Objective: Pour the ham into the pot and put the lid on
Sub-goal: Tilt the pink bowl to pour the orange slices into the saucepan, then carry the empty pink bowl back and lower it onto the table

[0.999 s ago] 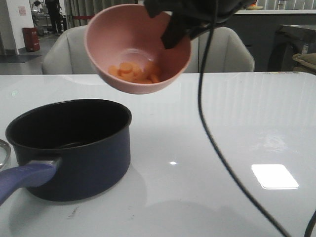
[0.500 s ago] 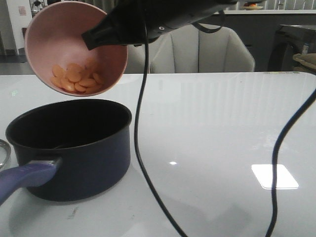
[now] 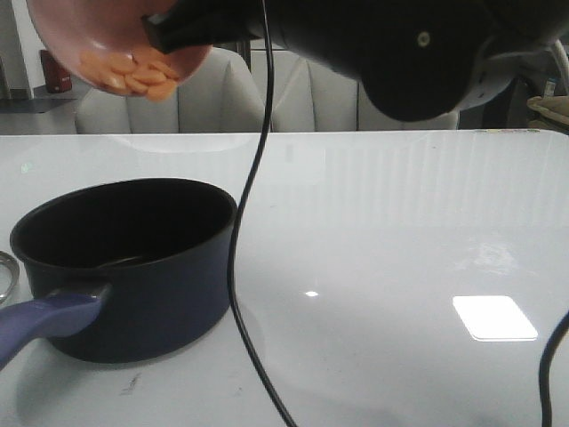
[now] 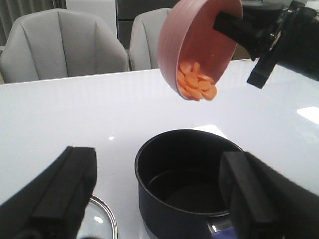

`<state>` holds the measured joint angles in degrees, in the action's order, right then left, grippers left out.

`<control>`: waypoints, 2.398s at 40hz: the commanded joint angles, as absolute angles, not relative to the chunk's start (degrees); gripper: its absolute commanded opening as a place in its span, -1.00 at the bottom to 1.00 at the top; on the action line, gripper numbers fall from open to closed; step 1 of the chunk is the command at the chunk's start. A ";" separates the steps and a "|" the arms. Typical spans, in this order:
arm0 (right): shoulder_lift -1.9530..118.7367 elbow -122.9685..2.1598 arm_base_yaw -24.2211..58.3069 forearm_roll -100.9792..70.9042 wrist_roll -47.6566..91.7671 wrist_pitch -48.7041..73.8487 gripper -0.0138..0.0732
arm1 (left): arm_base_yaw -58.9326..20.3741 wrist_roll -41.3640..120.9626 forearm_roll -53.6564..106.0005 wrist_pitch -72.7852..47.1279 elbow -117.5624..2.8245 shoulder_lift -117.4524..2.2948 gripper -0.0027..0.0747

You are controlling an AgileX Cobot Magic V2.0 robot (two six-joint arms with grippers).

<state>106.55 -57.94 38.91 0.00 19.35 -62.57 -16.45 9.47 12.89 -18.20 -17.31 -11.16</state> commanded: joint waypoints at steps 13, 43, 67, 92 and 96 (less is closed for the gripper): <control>105.94 -62.28 38.87 4.24 26.31 -74.61 -0.37 | -16.91 9.50 13.31 -13.88 -18.83 -11.75 0.51; 105.99 -65.68 38.87 5.16 34.14 -73.45 -0.37 | -16.91 9.50 13.31 -13.88 -18.83 -11.75 0.51; 94.40 -67.75 36.68 -18.62 8.59 -11.26 -0.37 | -16.91 9.50 13.31 -13.75 -18.83 -11.75 0.51; 89.56 -74.94 15.31 -12.59 8.08 36.57 -0.37 | -16.91 9.50 13.31 -13.41 -18.83 -11.75 0.51; 89.81 -74.94 10.87 -12.59 8.08 40.28 -0.37 | -16.91 9.50 13.31 -13.28 -18.83 -11.75 0.51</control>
